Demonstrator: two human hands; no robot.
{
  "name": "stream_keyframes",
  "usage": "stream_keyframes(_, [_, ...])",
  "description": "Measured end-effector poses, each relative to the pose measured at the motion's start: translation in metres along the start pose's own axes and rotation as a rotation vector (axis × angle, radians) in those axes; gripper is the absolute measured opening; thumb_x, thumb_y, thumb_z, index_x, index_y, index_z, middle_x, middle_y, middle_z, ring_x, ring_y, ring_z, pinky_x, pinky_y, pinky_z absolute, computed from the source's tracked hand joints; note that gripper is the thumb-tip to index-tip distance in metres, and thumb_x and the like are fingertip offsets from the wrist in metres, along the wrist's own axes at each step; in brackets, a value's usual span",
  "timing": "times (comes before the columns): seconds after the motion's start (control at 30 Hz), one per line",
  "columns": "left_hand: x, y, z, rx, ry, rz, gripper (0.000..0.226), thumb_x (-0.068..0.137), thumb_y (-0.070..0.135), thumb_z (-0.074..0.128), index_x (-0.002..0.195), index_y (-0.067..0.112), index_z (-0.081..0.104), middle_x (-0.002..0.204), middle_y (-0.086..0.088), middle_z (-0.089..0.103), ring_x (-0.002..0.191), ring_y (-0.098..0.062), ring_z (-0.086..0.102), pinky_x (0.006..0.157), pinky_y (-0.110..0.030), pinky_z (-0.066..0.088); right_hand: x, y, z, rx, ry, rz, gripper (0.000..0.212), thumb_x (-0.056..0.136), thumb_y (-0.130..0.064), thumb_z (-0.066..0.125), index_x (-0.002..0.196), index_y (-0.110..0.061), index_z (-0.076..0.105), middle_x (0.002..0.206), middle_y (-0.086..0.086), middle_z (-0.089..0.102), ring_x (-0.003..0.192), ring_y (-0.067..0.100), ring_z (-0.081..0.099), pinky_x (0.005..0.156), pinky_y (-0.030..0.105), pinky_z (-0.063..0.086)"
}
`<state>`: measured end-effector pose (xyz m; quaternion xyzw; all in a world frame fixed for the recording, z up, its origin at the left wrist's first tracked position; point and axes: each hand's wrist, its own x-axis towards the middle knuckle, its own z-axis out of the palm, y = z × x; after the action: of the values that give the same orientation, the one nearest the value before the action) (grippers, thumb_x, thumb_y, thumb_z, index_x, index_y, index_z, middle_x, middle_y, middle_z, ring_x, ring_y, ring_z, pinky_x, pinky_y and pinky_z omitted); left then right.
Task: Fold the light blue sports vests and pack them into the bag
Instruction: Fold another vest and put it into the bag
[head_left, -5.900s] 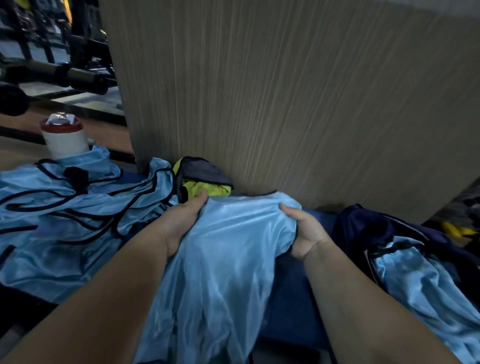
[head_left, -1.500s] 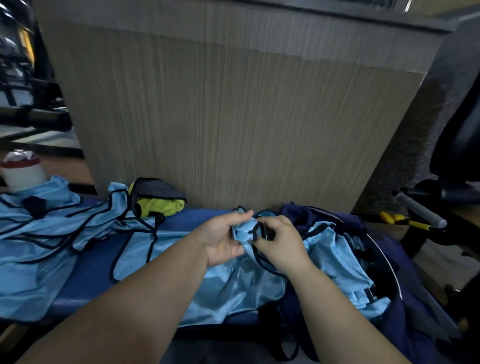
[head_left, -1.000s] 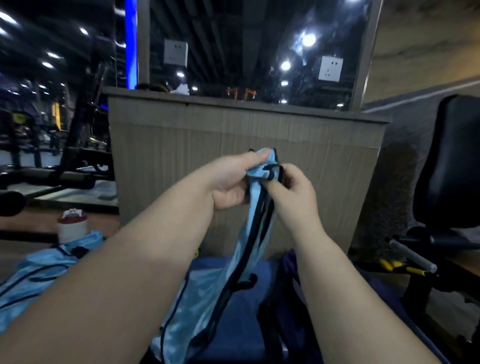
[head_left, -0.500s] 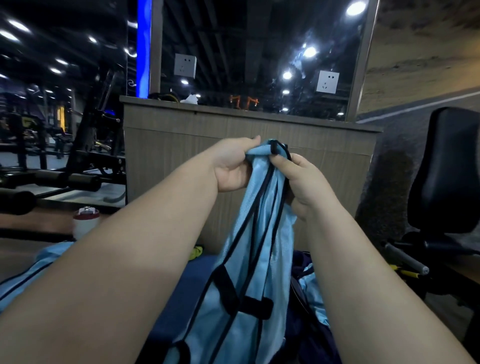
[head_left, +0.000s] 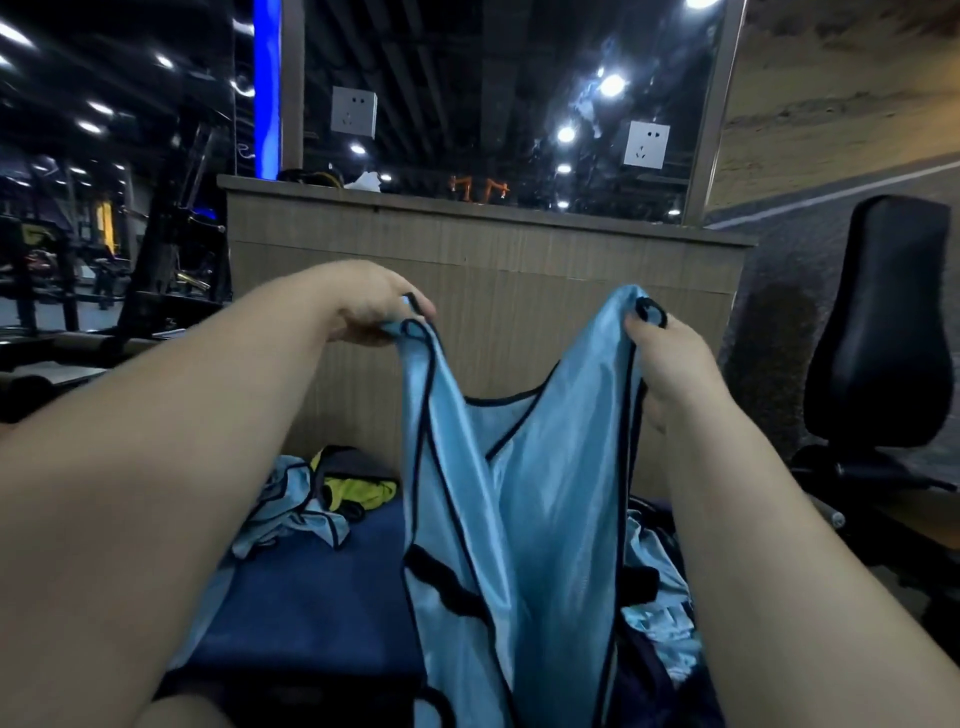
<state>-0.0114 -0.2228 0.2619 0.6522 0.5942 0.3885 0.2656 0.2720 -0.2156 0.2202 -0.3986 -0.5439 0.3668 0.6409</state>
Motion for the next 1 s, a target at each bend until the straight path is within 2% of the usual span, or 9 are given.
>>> stream_keyframes(0.1, [0.003, -0.013, -0.007, 0.306, 0.017, -0.043, 0.020, 0.086, 0.000, 0.067, 0.102, 0.012, 0.067, 0.088, -0.008, 0.063, 0.073, -0.018, 0.059, 0.054, -0.021, 0.051, 0.005, 0.020, -0.007, -0.176, 0.042, 0.039, 0.018, 0.099, -0.019, 0.048, 0.093, -0.016, 0.064, 0.086, 0.006, 0.063, 0.075, 0.020, 0.057, 0.066, 0.030, 0.043])
stream_keyframes(0.2, [0.008, -0.029, -0.007, 0.693, 0.135, -0.075, 0.023, 0.085, 0.008, 0.067, 0.108, 0.013, 0.070, 0.097, -0.006, 0.066, 0.085, -0.024, 0.062, 0.067, -0.026, 0.048, 0.006, 0.037, -0.009, -0.171, 0.069, 0.109, 0.019, 0.098, -0.015, 0.043, 0.105, -0.014, 0.061, 0.085, 0.006, 0.060, 0.077, 0.021, 0.054, 0.070, 0.032, 0.041])
stream_keyframes(0.27, [0.014, -0.043, -0.006, 0.787, 0.212, -0.121, 0.021, 0.088, 0.013, 0.063, 0.108, 0.008, 0.070, 0.104, -0.008, 0.067, 0.090, -0.026, 0.061, 0.070, -0.031, 0.048, 0.003, 0.043, -0.009, -0.134, 0.086, 0.142, 0.014, 0.097, -0.020, 0.045, 0.101, -0.018, 0.059, 0.092, 0.011, 0.060, 0.080, 0.019, 0.051, 0.077, 0.034, 0.040])
stream_keyframes(0.33, [0.017, -0.056, -0.008, 0.787, 0.282, -0.164, 0.019, 0.091, 0.015, 0.060, 0.104, 0.004, 0.068, 0.092, -0.008, 0.062, 0.078, -0.023, 0.056, 0.060, -0.031, 0.043, 0.001, 0.047, -0.010, -0.121, 0.096, 0.130, 0.012, 0.093, -0.031, 0.054, 0.095, -0.020, 0.061, 0.101, 0.016, 0.061, 0.087, 0.020, 0.052, 0.081, 0.035, 0.042])
stream_keyframes(0.4, [0.018, -0.064, -0.011, 0.753, 0.345, -0.165, 0.019, 0.091, 0.021, 0.062, 0.097, 0.003, 0.065, 0.081, -0.006, 0.056, 0.072, -0.022, 0.052, 0.056, -0.029, 0.039, -0.001, 0.049, -0.012, -0.090, 0.103, 0.085, 0.023, 0.082, -0.043, 0.067, 0.093, -0.023, 0.064, 0.102, 0.009, 0.066, 0.096, 0.022, 0.061, 0.092, 0.041, 0.049])
stream_keyframes(0.53, [0.022, -0.073, -0.019, 0.551, 0.421, -0.141, 0.023, 0.087, 0.031, 0.071, 0.096, 0.012, 0.065, 0.095, -0.004, 0.061, 0.088, -0.022, 0.055, 0.072, -0.030, 0.043, 0.004, 0.056, -0.023, -0.068, 0.095, -0.011, 0.050, 0.061, -0.050, 0.080, 0.103, -0.028, 0.066, 0.104, 0.000, 0.072, 0.099, 0.022, 0.069, 0.093, 0.050, 0.054])
stream_keyframes(0.73, [0.020, -0.084, -0.025, 0.275, 0.396, -0.096, 0.008, 0.084, 0.020, 0.074, 0.091, 0.018, 0.071, 0.088, -0.001, 0.069, 0.078, -0.018, 0.061, 0.066, -0.029, 0.048, 0.008, 0.062, -0.032, -0.010, 0.111, -0.030, 0.017, 0.076, -0.028, 0.083, 0.086, -0.020, 0.072, 0.089, 0.003, 0.074, 0.084, 0.021, 0.071, 0.084, 0.045, 0.057])
stream_keyframes(0.87, [0.020, -0.082, -0.018, 0.410, 0.301, -0.063, 0.003, 0.091, 0.021, 0.066, 0.093, 0.021, 0.067, 0.090, 0.002, 0.065, 0.075, -0.013, 0.056, 0.058, -0.025, 0.042, 0.011, 0.070, -0.033, -0.042, 0.088, 0.019, 0.015, 0.082, -0.028, 0.078, 0.080, -0.016, 0.069, 0.083, 0.001, 0.072, 0.081, 0.021, 0.068, 0.077, 0.038, 0.055])
stream_keyframes(1.0, [0.018, -0.078, -0.004, 0.519, 0.161, -0.057, 0.011, 0.098, 0.020, 0.053, 0.095, 0.019, 0.064, 0.092, -0.001, 0.063, 0.074, -0.013, 0.054, 0.057, -0.026, 0.039, 0.012, 0.081, -0.031, -0.063, 0.048, 0.052, 0.008, 0.084, -0.021, 0.077, 0.088, -0.017, 0.073, 0.088, 0.003, 0.076, 0.085, 0.024, 0.072, 0.079, 0.039, 0.058])
